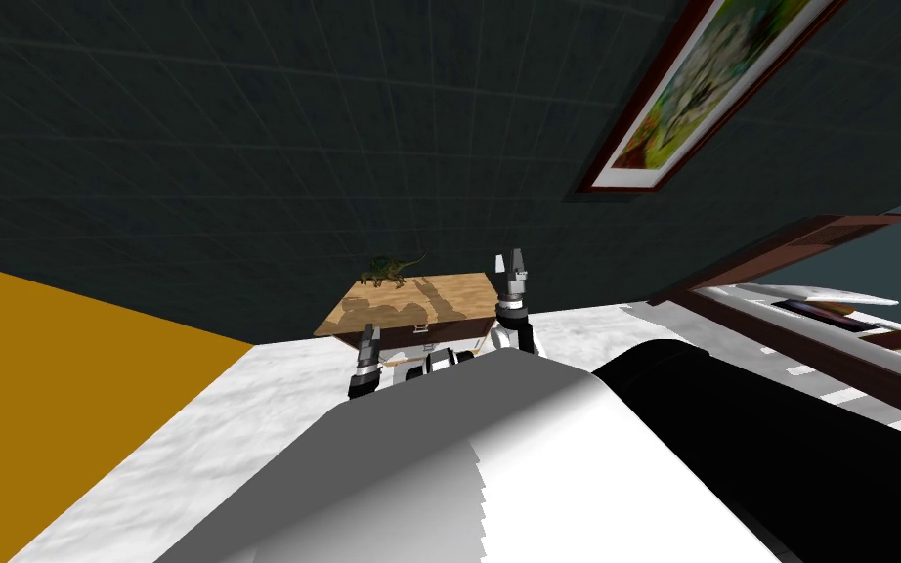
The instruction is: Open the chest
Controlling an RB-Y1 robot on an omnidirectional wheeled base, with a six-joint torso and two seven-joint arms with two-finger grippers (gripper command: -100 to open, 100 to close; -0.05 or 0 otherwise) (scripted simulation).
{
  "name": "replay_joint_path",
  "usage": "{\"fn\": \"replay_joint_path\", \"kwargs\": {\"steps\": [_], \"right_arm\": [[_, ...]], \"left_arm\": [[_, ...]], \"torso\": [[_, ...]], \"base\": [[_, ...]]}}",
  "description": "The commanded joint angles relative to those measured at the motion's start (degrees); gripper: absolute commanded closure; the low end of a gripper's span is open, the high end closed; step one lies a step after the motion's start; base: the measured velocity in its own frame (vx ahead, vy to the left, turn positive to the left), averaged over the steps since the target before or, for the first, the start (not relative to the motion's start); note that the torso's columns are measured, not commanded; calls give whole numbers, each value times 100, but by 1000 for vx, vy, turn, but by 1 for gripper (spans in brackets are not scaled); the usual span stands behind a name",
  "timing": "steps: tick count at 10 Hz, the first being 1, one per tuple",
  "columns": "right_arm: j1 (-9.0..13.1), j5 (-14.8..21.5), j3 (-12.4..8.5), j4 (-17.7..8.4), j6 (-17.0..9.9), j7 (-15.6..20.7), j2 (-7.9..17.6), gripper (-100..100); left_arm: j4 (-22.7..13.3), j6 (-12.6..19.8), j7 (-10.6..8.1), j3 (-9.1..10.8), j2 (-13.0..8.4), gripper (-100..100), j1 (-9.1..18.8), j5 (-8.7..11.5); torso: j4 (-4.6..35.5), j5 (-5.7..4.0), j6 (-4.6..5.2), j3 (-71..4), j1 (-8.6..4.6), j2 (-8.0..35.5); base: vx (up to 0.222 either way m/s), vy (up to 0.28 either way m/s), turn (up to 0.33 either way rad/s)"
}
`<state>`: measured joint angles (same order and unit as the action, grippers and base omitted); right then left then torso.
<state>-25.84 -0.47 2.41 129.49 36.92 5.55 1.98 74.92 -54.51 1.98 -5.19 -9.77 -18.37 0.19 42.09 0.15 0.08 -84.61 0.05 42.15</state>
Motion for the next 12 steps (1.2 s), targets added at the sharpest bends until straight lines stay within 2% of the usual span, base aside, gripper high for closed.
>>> {"fn": "replay_joint_path", "kwargs": {"steps": [1, 4, 6, 7, 8, 9, 11, 12], "right_arm": [[0, 0, 0, 0, 0, 0, 0, 0], [0, 0, 1, 0, 0, 0, -1, 0], [0, 0, 0, 0, 0, 0, 0, 0], [0, 0, 0, 0, 0, 0, 0, 0], [0, 0, 0, 0, 0, 0, 0, 0], [0, 0, 0, 0, 0, 0, 0, 0], [0, 0, 0, 0, 0, 0, 0, 0], [0, 0, 0, 0, 0, 0, 0, 0]], "left_arm": [[-393, -212, 19, -72, 36, -100, 55, -9], [-775, -355, 35, -106, 63, -100, 112, -12], [-1224, -630, 67, -172, 116, -100, 221, -17], [-1320, -630, 67, -172, 116, -100, 221, -17], [-1555, -761, 82, -204, 142, -100, 272, -19], [-1575, -761, 82, -204, 142, -100, 272, -19], [-2022, -1006, 110, -263, 193, -100, 366, -24], [-2049, -1006, 110, -263, 193, -100, 366, -24]], "torso": [[8, -9, -4, -4, -8, -3], [19, -14, -7, 4, -6, 11], [19, -11, -8, 5, 7, 13], [19, -16, -8, 4, -14, 13], [20, -18, -10, 5, -12, 15], [20, -15, -8, 5, -3, 13], [19, -15, -9, 4, -7, 14], [20, -16, -8, 4, -7, 13]], "base": [[-3, -67, -27], [-2, -39, -13], [1, -25, -25], [-3, -47, -10], [0, -24, -11], [3, -21, -31], [-1, -37, -15], [1, -26, -18]]}}
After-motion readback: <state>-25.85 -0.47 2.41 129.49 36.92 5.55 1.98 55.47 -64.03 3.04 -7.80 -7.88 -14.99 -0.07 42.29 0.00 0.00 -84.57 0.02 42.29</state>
